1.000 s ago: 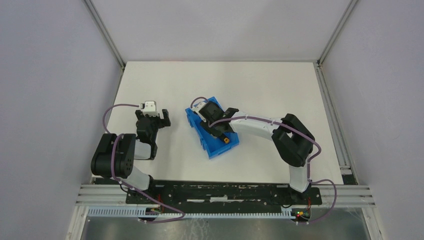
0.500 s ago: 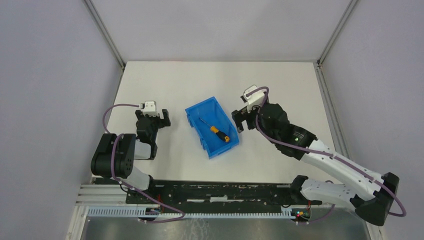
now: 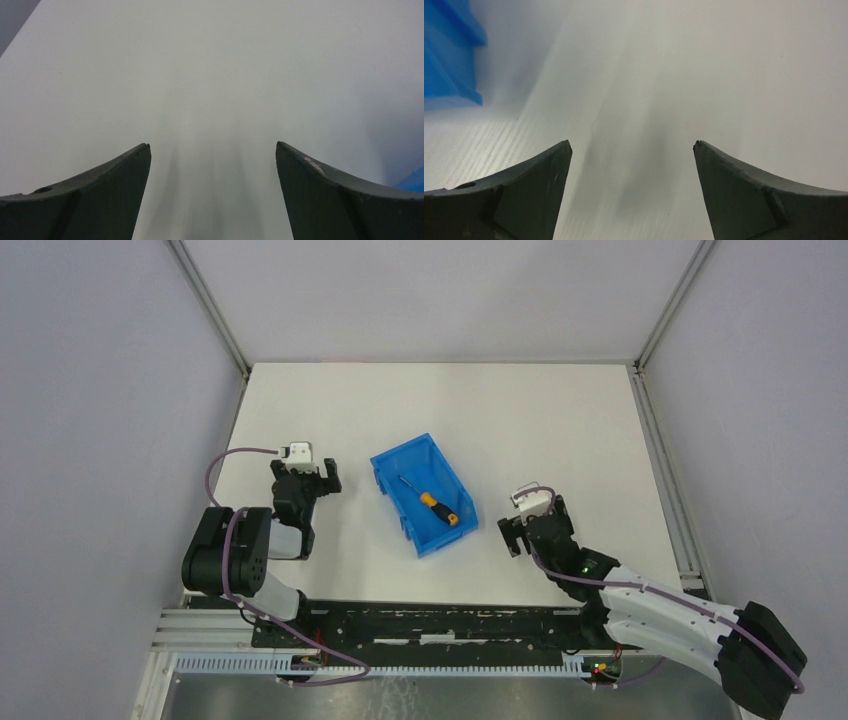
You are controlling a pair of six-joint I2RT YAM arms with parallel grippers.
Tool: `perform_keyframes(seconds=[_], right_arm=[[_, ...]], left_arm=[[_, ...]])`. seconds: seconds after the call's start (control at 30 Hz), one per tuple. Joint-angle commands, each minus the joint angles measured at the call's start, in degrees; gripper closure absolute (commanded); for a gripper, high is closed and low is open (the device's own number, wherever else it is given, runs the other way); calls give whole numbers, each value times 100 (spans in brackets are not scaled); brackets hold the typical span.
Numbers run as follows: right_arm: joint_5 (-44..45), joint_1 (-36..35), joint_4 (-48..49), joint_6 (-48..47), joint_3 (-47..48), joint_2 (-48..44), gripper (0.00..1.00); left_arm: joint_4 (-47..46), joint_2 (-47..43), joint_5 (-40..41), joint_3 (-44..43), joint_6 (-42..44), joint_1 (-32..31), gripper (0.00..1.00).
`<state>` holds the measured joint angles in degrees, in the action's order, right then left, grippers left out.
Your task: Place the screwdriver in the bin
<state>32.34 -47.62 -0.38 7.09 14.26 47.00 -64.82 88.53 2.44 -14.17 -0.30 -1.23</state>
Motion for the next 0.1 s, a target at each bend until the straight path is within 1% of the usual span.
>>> perform_keyframes(seconds=[0.0, 0.07], right_arm=[[146, -1, 995, 31, 67, -87, 2], [189, -2, 957, 38, 156, -93, 2]], left_arm=[[-207, -44, -11, -24, -120, 27, 0], [-207, -46, -6, -24, -120, 27, 0]])
